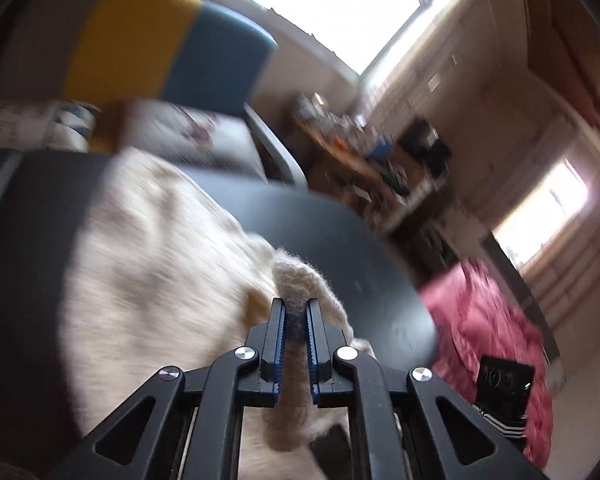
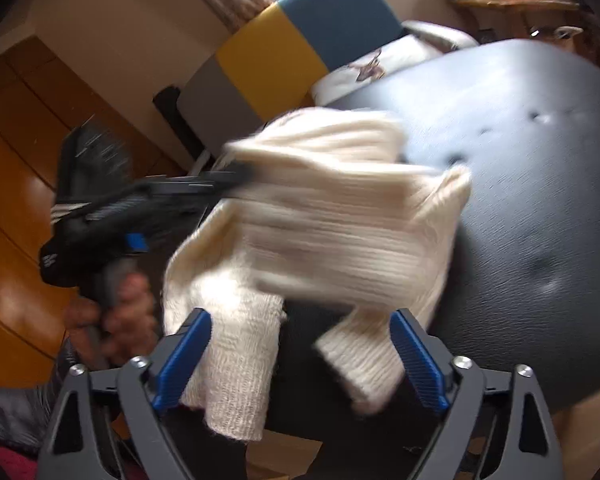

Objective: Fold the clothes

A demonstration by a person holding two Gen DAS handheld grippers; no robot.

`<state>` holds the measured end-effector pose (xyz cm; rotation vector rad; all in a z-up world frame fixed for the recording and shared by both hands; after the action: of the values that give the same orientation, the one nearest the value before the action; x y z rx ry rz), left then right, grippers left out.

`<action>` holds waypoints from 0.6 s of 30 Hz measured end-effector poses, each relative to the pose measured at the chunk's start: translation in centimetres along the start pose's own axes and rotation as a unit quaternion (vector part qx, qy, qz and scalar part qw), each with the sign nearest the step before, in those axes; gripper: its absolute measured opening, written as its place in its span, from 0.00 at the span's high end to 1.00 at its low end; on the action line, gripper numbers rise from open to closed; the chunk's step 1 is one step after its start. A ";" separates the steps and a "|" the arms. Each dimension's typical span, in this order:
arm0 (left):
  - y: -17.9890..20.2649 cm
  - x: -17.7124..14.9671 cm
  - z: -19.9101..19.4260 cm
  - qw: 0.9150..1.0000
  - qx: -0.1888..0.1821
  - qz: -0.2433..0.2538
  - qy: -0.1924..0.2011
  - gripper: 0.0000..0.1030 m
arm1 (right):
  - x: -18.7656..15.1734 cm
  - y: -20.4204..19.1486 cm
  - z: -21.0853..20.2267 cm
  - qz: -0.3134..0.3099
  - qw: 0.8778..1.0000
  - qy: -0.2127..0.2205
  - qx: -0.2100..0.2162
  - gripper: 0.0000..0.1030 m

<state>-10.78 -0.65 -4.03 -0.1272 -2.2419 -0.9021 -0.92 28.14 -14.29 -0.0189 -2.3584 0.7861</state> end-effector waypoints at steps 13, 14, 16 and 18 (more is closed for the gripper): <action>-22.8 -1.0 -17.3 0.953 0.251 -0.149 0.078 0.92 | 6.3 0.4 7.8 -0.029 0.993 -0.003 -0.112 0.08; -24.5 -1.8 -17.4 0.946 0.271 -0.165 0.064 0.92 | 6.3 0.9 8.7 -0.025 0.993 -0.014 -0.117 0.08; -27.8 -3.5 -17.6 0.931 0.299 -0.205 0.034 0.90 | 6.2 1.6 10.3 -0.023 0.991 -0.033 -0.130 0.08; -30.6 -5.3 -18.6 0.914 0.308 -0.262 0.018 0.93 | 5.9 1.8 11.2 -0.031 0.990 -0.037 -0.135 0.05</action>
<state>-6.20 -34.63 -15.49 0.8047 -2.4527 -0.3926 -12.45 24.88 -18.71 -0.0315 -2.5079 0.4408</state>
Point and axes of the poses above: each gripper's, at about its wrist camera, not at the fingertips, and z roughly the way its jaws point, y to its right, x to its top, the point moved 4 cm from there along z, roughly the way its jaws point, and after that the axes turned 2 degrees about -z, right-handed, at the moved point
